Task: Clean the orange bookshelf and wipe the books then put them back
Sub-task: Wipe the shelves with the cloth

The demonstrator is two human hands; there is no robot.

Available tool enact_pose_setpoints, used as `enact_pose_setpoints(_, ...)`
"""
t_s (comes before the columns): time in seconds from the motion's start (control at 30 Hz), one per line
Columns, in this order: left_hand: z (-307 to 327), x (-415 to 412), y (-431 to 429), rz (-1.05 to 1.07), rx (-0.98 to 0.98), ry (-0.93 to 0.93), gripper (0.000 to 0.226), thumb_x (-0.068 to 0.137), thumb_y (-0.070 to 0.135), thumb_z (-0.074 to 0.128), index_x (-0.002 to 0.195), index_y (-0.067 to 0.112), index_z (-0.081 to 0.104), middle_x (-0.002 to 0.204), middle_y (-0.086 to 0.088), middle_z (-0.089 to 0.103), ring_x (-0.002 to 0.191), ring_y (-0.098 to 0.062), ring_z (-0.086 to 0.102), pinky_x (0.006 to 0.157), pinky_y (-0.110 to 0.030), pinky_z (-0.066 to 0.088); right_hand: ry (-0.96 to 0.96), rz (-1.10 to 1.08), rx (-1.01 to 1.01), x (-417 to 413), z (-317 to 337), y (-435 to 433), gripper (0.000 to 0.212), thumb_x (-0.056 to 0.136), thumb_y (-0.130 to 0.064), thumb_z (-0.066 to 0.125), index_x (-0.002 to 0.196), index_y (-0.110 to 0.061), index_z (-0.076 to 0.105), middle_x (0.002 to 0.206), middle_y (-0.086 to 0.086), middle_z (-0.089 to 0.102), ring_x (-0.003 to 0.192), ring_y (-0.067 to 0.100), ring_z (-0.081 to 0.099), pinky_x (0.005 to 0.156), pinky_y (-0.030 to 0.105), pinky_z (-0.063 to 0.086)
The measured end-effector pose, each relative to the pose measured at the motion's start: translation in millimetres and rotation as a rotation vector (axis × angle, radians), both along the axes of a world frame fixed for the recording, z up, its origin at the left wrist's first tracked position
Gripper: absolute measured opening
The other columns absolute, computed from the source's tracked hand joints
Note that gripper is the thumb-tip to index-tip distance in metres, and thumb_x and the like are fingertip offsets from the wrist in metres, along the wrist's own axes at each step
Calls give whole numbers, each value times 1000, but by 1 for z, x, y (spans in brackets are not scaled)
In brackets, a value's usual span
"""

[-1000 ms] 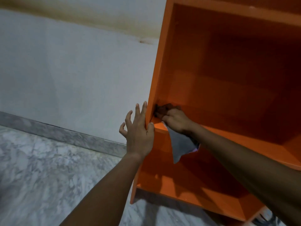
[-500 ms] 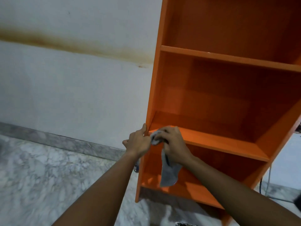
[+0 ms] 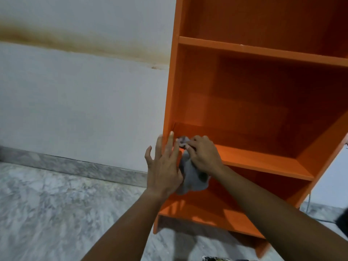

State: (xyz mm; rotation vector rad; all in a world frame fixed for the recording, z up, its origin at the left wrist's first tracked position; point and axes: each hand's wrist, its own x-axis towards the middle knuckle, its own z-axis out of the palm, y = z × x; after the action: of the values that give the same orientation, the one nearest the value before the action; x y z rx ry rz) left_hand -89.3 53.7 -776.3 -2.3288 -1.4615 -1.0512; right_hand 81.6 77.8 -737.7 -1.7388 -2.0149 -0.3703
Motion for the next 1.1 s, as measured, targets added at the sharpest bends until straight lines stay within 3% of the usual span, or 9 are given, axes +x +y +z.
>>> enact_pose_setpoints(0.1, -4, 3, 12, 66, 5, 201, 80, 93, 66, 39, 151, 12, 45, 159, -9, 41, 155, -36, 15, 119, -58, -1, 184, -219, -84, 35, 18, 22, 30, 99, -30, 52, 108, -17, 77, 107, 17, 73, 102, 42, 64, 82, 44, 51)
enact_pose_setpoints(0.2, -14, 3, 20, 83, 85, 179, 71, 87, 46, 59, 146, 7, 52, 153, -11, 50, 155, -35, 12, 121, -57, 1, 268, -328, -222, 50, 33, 50, 23, 98, -15, 53, 106, -8, 73, 107, 24, 70, 99, 41, 65, 75, 35, 44)
enact_pose_setpoints(0.27, -21, 2, 26, 61, 141, 144, 69, 79, 31, 64, 144, 9, 54, 152, -9, 52, 156, -33, 13, 121, -58, 7, 258, -315, -278, 50, 31, 79, 25, 103, -12, 47, 114, -6, 68, 113, 29, 63, 104, 42, 61, 83, 39, 42)
enact_pose_setpoints(0.37, -31, -3, 40, 30, 212, 139, 71, 77, 32, 64, 144, 12, 54, 152, -8, 51, 155, -33, 15, 119, -60, 12, 173, -343, -384, 44, 25, 128, 46, 109, -39, 35, 146, -15, 51, 146, 22, 48, 137, 44, 40, 110, 48, 32)
enact_pose_setpoints(0.47, -39, -3, 49, 2, 241, 96, 74, 79, 38, 66, 148, 16, 51, 154, -8, 49, 155, -33, 16, 119, -59, 8, 88, -279, -417, 31, 24, 166, 53, 106, -59, 29, 155, -40, 36, 164, 9, 27, 150, 47, 15, 119, 60, 14)
enact_pose_setpoints(0.67, -46, 1, 54, 5, 263, 60, 79, 74, 26, 71, 149, 15, 50, 157, -6, 44, 156, -31, 12, 122, -53, 1, 101, -218, -381, 12, 18, 199, 56, 106, -52, 38, 157, -33, 31, 167, 7, 21, 152, 43, 12, 120, 60, 12)
enact_pose_setpoints(0.83, -43, 0, 49, -45, 185, 78, 85, 75, 30, 70, 152, 8, 43, 160, -11, 38, 156, -35, 10, 125, -52, -2, 6, -154, -376, 11, 19, 171, 44, 105, -45, 38, 146, -33, 48, 157, 6, 39, 141, 43, 34, 112, 50, 31)
enact_pose_setpoints(1.0, -28, -7, 33, -122, 47, 31, 94, 69, 31, 64, 154, 3, 37, 162, -14, 35, 157, -30, 3, 125, -52, -7, 2, 208, -296, 1, 24, 95, 40, 93, -33, 50, 120, -16, 74, 133, 12, 66, 120, 30, 60, 94, 30, 44)
enact_pose_setpoints(1.1, -24, -18, 25, -262, -17, -76, 89, 73, 23, 62, 156, 4, 33, 162, -11, 34, 157, -23, 8, 127, -44, -4, 33, 333, -206, -7, 11, 53, 46, 89, -41, 43, 106, -15, 78, 112, 15, 69, 102, 36, 63, 80, 35, 43)
